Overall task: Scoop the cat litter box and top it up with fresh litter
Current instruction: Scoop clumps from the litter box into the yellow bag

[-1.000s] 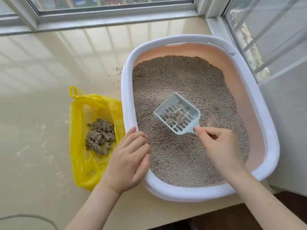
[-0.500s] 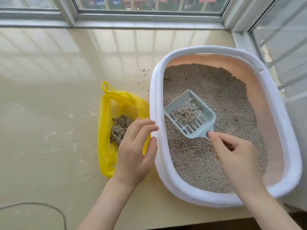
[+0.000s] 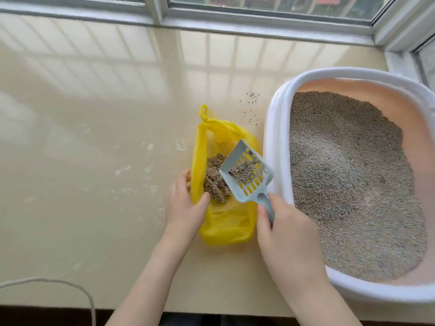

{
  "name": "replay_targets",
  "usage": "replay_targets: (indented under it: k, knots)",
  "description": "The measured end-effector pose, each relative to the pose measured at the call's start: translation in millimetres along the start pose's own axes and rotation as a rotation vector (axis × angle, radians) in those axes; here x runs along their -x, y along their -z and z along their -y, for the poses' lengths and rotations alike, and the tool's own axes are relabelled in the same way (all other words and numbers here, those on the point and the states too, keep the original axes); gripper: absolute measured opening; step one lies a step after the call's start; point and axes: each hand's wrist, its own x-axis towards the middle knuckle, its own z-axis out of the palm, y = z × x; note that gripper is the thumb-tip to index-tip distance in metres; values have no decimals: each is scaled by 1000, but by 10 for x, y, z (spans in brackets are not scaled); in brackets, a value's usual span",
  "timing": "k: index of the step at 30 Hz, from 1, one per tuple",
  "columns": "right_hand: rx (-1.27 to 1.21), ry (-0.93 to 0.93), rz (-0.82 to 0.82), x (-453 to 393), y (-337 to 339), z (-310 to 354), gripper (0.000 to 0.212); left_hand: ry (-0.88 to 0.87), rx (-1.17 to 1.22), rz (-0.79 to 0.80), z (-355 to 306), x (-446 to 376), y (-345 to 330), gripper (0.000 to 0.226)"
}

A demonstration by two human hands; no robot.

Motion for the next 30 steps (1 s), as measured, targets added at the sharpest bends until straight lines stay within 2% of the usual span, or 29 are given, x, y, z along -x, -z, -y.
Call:
replay_targets:
  k: [4,8,11,22,25,27,30]
  knots:
    - [132,17,-16,29,-182,54,14,-53,34,-12,-46,-24,19,52]
    - [255,22,-25,40,-169,69,29,-67,48,-17,-63,-44,39,50]
    - [281,46,-31,60,-159,46,39,-68,70,-21,-75,-39,46,50]
    - [257,50,-68,7,-125,10,48,-47,86,-5,-116,-69,58,50]
    - [245,58,-90,4,-150,24,45,-57,83,1,-135,-117,73,51]
    - [168,30,-76,-10,-123,24,35,-64,83,13,-147,-159,91,51]
    - [-199,-142,19,-34,36,55,7,-92,62,-3,-169,-204,148,51]
